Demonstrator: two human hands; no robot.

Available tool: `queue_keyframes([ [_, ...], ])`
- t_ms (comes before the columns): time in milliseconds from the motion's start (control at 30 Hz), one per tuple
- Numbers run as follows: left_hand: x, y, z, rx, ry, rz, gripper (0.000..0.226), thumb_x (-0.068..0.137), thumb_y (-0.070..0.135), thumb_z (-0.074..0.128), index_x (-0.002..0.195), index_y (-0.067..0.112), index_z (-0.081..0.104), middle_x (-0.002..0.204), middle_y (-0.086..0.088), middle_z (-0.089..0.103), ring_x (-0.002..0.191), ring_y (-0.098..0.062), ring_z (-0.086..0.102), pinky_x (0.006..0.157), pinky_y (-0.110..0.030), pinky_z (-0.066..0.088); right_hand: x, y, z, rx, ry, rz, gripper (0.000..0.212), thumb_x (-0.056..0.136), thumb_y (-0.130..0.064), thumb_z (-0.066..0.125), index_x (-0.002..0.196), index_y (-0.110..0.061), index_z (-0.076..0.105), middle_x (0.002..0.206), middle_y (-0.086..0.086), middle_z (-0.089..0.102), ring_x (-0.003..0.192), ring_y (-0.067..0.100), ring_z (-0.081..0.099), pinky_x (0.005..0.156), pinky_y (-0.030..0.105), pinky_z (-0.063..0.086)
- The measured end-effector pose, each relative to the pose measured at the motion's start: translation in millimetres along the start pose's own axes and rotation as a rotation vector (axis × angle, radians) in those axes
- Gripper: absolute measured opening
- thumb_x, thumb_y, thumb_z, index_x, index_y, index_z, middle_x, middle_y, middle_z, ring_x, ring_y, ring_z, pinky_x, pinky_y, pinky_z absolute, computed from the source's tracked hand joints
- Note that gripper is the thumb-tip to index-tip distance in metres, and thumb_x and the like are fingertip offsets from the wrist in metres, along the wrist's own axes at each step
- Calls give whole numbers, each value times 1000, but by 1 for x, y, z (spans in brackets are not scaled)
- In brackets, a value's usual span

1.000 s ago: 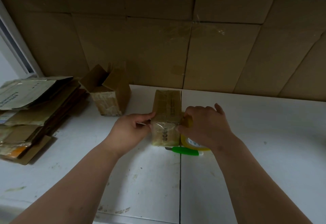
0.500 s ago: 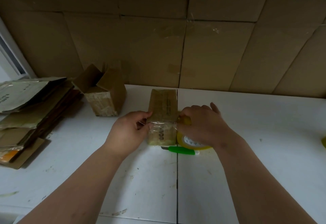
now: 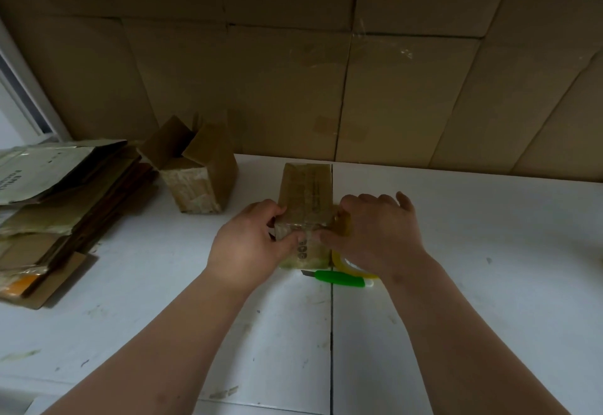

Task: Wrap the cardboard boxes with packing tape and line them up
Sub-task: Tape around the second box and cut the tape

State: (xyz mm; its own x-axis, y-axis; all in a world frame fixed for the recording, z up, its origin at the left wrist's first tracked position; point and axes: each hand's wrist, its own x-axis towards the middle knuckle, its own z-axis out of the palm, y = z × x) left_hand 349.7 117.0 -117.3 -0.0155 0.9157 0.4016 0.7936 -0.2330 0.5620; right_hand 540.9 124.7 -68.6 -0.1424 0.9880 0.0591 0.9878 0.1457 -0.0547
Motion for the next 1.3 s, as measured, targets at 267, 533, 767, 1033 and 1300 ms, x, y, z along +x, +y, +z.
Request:
queue_keyframes([
  [267, 3, -1, 1, -6, -8, -1, 35, 78, 40, 79, 102, 18, 66, 88, 6, 63, 70, -16, 59, 58, -24, 45, -1, 3, -7, 64, -19, -47, 41, 85, -69, 46, 100, -32, 52, 92, -8, 56, 95, 18, 56, 88, 36, 42],
  [533, 21, -13, -13, -78, -114, -149, 56, 95, 35, 62, 147, 34, 43, 134, 8, 56, 108, -9, 59, 86, -24, 44, -14, -4, -24, 480, -221, -135, 61, 85, -44, 71, 139, -32, 48, 123, -6, 52, 114, 13, 51, 86, 24, 42],
  [767, 35, 1, -11, -33, -172, -166, 58, 100, 38, 48, 153, 22, 32, 152, -7, 33, 139, -27, 34, 109, -35, 30, -20, -30, -9, 727, -120, -4, 56, 81, -46, 75, 131, -33, 54, 92, -17, 49, 89, 6, 52, 77, 21, 47],
  [1033, 40, -2, -15, -34, -253, -171, 78, 83, 52, 71, 146, 22, 38, 143, -4, 43, 129, -24, 47, 100, -32, 38, -34, -18, 19, 1160, -219, 165, 37, 88, -37, 70, 122, -30, 58, 106, -10, 66, 97, 11, 66, 91, 36, 56],
  [1300, 48, -9, -11, 20, -277, -79, 62, 87, 47, 68, 138, 19, 48, 146, -3, 43, 131, -25, 47, 99, -31, 38, -49, -19, 49, 1560, -259, 116, 42, 79, -30, 63, 119, -19, 68, 119, -2, 71, 116, 21, 63, 106, 39, 45],
])
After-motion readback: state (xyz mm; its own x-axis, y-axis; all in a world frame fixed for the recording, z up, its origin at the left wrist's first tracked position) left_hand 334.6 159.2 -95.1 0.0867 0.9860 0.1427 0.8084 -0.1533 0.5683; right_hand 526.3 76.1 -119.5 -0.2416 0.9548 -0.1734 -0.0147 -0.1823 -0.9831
